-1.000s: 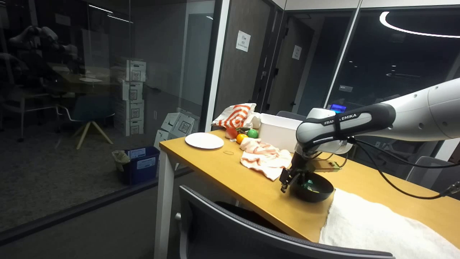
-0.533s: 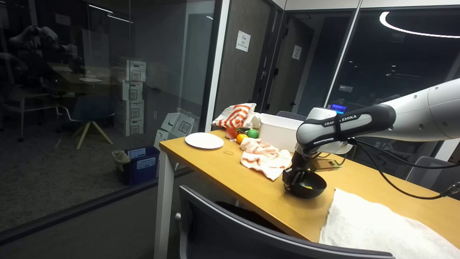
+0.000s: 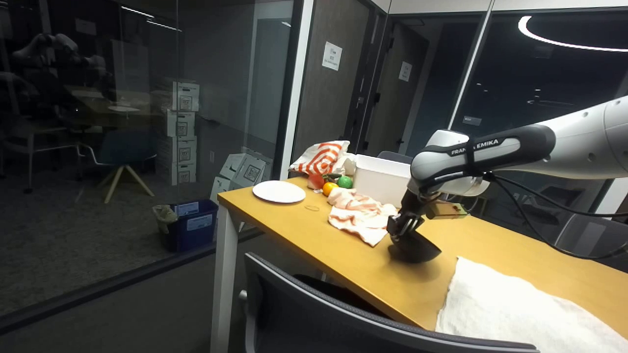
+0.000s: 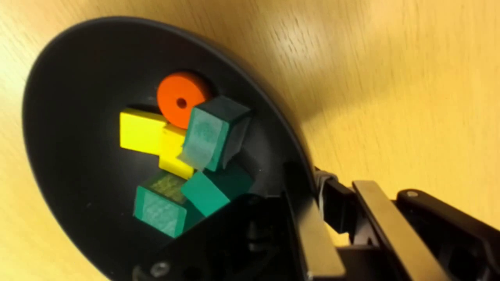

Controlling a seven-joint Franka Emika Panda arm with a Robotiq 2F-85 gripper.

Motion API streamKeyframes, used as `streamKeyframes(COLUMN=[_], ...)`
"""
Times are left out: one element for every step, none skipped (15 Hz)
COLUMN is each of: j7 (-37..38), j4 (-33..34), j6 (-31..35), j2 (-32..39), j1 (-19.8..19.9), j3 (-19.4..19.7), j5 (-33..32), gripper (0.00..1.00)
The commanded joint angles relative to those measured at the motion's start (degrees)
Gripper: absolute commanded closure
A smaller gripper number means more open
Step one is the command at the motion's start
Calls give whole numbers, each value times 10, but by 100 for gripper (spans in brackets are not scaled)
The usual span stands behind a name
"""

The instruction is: Pour the blocks from the bowl onto the towel and cover the blocks with the towel

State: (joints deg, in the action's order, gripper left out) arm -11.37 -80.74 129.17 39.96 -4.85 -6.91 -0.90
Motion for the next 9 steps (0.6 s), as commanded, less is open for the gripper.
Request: streamKeyframes(j7=[8,11,17,24,32,40,51,60,74], j4=[-32,-36,-47,-53,-62,-76,-88,-104,-122], j6=[31,39,50,58,68,79,92,103,114], j2=[-50,-60,-75,-86,-98,-114,-127,-144,-161], j1=[15,15,15,15,16,18,18,21,22], j3=[-16,-16,-12,-8,-4,-1,3,6,10], j5=[42,51,54,57,58,59,57,58,59], gripper=[94,94,94,94,94,94,94,94,94])
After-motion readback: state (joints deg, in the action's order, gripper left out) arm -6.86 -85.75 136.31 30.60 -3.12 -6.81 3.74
